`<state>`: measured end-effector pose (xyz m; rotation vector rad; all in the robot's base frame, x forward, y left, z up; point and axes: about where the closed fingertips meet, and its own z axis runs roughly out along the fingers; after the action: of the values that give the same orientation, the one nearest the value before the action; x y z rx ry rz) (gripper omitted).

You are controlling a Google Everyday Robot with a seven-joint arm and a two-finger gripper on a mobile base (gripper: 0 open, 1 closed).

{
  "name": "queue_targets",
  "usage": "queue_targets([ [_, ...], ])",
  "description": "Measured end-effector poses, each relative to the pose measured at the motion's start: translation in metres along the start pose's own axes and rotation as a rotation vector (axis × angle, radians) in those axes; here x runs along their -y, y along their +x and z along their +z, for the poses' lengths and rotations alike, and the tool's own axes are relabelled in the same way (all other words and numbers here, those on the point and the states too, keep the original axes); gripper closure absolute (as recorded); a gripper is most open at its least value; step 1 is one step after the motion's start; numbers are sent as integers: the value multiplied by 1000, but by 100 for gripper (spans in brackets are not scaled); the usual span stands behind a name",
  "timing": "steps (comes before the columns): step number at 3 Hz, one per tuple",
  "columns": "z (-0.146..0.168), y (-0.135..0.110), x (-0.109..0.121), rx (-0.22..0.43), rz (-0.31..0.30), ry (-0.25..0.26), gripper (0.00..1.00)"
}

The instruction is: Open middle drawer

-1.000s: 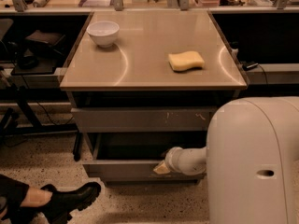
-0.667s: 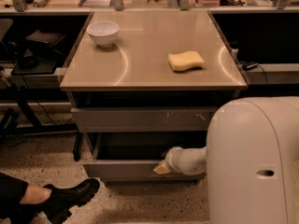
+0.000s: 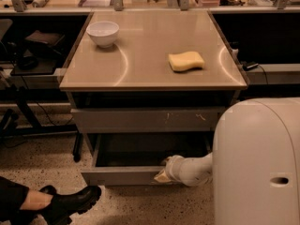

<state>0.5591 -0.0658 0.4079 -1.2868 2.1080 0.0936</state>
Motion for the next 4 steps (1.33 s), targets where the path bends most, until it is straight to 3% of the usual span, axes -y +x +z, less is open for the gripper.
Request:
queue_targets([
  [4,-9,0,-22,38,-39,-5,100],
])
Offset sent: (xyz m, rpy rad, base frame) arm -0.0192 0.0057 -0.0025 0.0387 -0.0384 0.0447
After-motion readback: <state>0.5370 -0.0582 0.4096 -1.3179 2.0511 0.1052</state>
